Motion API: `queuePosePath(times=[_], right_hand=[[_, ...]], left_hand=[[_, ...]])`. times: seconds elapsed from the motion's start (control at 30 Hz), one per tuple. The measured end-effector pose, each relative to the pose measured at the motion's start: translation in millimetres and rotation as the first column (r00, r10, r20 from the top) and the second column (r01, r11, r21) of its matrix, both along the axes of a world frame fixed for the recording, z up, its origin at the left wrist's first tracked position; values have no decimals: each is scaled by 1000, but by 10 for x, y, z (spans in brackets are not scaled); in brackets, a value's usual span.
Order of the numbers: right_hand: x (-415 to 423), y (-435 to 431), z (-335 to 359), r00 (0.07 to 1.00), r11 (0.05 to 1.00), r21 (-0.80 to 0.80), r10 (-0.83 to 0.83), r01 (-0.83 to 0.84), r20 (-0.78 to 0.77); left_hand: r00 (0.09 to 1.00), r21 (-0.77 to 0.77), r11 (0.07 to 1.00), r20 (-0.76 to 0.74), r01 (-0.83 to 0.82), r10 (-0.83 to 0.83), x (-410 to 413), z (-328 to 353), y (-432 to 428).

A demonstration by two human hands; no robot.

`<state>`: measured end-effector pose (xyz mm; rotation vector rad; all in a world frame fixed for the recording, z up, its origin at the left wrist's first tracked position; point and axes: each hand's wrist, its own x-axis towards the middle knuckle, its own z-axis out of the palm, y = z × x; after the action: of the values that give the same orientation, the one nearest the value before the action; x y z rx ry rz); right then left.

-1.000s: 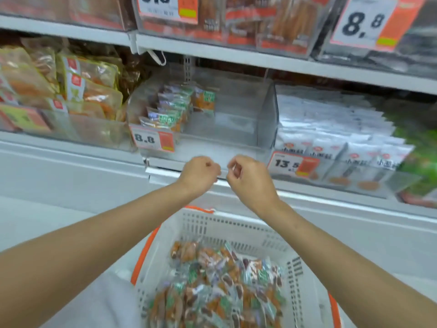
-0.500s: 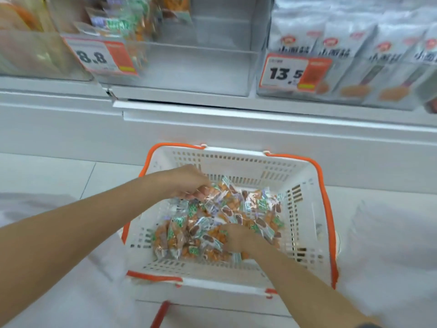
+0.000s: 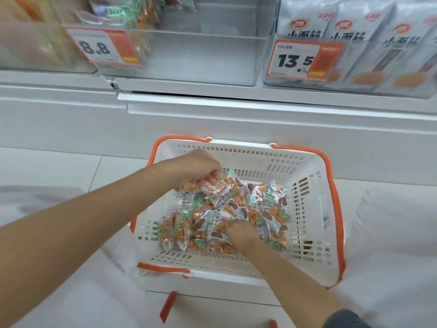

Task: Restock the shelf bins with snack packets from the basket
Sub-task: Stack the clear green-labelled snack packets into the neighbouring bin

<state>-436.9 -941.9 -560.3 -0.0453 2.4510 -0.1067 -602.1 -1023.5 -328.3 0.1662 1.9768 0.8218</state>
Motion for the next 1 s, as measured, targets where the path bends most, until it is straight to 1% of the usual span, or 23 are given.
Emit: queuePosePath(times=[0.03, 0.1, 0.17, 0.23, 0.27, 0.33, 0.4, 0.5, 0.6, 0.67, 0.73, 0.83, 0.87, 0.9, 0.97, 1.0], right_hand=[[11, 15, 13, 1000, 1000, -13, -20, 20, -1], [49, 17, -1, 993, 990, -91, -109, 112, 35], [78, -10, 3, 991, 985, -127, -106, 117, 86], [88, -45, -19, 995, 995, -91, -37, 46, 92], [89, -73, -25, 997, 998, -65, -16, 20, 69], [81, -108, -5, 1000, 1000, -28, -13, 14, 26], [51, -94, 28, 1000, 999, -26, -23, 23, 7], [-22, -11, 246, 989, 971, -188, -145, 147, 22], [-192, 137, 719, 957, 878, -381, -266, 289, 115], [-339, 241, 1091, 930, 812, -458, -346, 361, 121], [-447, 329, 1462, 907, 769, -508, -416, 388, 63], [-510, 445, 1978, 853, 731, -577, -510, 364, -108], [-515, 477, 2142, 835, 731, -594, -523, 336, -172], [-514, 510, 2265, 818, 746, -594, -523, 302, -241], [-494, 534, 2440, 780, 808, -545, -484, 225, -395], [-484, 516, 2490, 762, 836, -518, -453, 182, -463]], left_hand=[[1000, 9, 1000, -7, -12, 12, -5, 11, 4], [999, 29, 999, -14, -37, 37, -7, 32, -4], [999, 39, 998, -11, -51, 51, -2, 47, -24], [999, 29, 998, -15, -49, 49, 5, 47, -56], [999, 20, 999, -20, -45, 45, 6, 40, -71], [999, 6, 999, -24, -42, 42, 2, 28, -81], [999, 4, 999, -25, -48, 48, -1, 29, -73], [999, 12, 999, -35, -40, 41, -6, 46, -25], [998, 34, 999, -53, -25, 27, -1, 105, 9], [998, 47, 998, -59, -31, 34, -18, 126, 5], [995, 52, 998, -84, -45, 49, -33, 157, -3], [978, 35, 993, -172, -113, 117, -67, 228, -51], [977, 42, 987, -140, -157, 162, -66, 274, -75], [975, 59, 975, -44, -213, 216, -63, 331, -95], [931, 100, 945, 234, -311, 282, -56, 458, -114], [906, 121, 941, 331, -316, 262, -54, 493, -106]])
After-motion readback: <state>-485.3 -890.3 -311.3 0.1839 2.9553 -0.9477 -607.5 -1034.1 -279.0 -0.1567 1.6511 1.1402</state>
